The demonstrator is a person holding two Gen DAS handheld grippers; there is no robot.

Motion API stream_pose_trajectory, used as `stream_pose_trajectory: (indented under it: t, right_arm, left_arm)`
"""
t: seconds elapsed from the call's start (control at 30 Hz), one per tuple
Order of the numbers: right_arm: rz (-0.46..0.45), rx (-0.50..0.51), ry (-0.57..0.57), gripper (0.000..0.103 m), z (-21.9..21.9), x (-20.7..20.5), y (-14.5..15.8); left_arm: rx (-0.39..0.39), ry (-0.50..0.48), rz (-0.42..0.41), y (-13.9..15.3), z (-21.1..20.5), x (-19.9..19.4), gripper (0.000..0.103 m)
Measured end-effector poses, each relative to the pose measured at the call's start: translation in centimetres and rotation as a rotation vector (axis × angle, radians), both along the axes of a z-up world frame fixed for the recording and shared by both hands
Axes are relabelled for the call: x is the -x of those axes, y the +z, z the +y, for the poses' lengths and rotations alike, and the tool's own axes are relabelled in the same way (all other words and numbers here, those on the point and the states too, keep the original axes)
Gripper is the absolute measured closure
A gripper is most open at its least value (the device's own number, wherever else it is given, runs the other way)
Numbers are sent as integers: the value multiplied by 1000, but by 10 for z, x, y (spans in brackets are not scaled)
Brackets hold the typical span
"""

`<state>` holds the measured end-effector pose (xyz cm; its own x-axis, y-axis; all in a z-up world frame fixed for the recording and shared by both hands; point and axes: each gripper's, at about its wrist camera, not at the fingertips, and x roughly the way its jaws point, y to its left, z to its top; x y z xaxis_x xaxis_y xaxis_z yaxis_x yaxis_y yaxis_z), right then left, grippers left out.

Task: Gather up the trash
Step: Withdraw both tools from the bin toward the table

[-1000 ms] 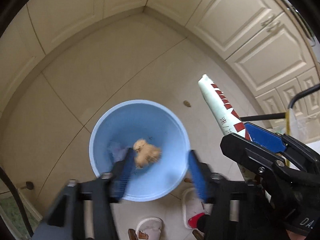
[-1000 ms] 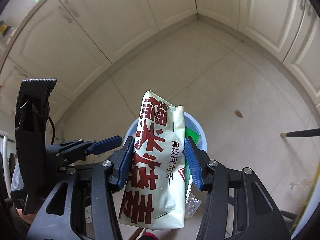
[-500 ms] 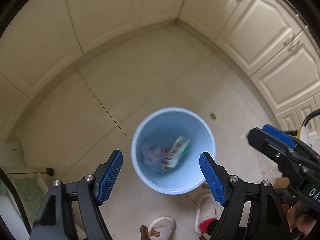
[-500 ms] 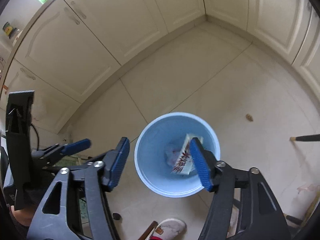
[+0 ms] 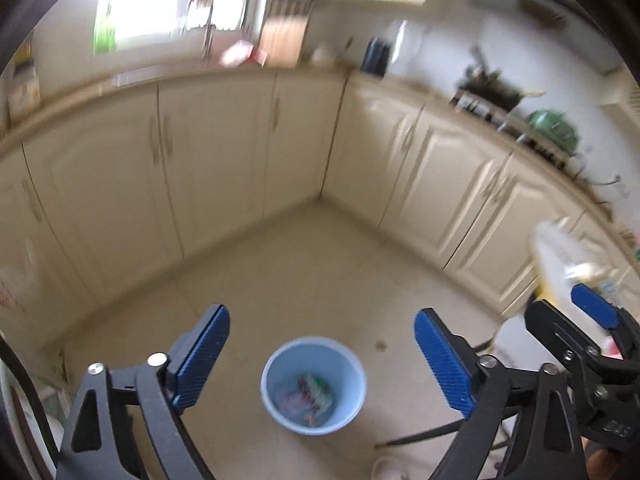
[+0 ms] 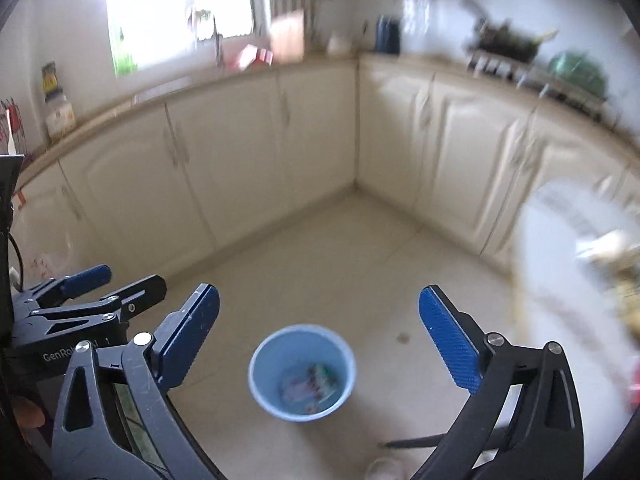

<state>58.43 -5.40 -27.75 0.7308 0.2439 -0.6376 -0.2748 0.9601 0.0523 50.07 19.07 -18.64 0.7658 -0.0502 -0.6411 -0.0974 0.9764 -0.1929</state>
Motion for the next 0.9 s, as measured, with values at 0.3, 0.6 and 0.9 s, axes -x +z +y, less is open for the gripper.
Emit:
stream_pose_trajectory:
  t: [0.3, 0.6, 0.9]
  right_arm:
    - [-326, 13, -143, 0, -53, 112, 132]
    - [-482, 5, -273, 0, -108, 204, 191]
    - [-522, 32, -461, 0, -184, 267, 211]
  left_arm:
    - [-57, -93, -310, 87, -117, 117, 1]
    - [-103, -206, -561, 78, -198, 218, 1]
    - [-126, -382, -625, 49, -217, 255, 1]
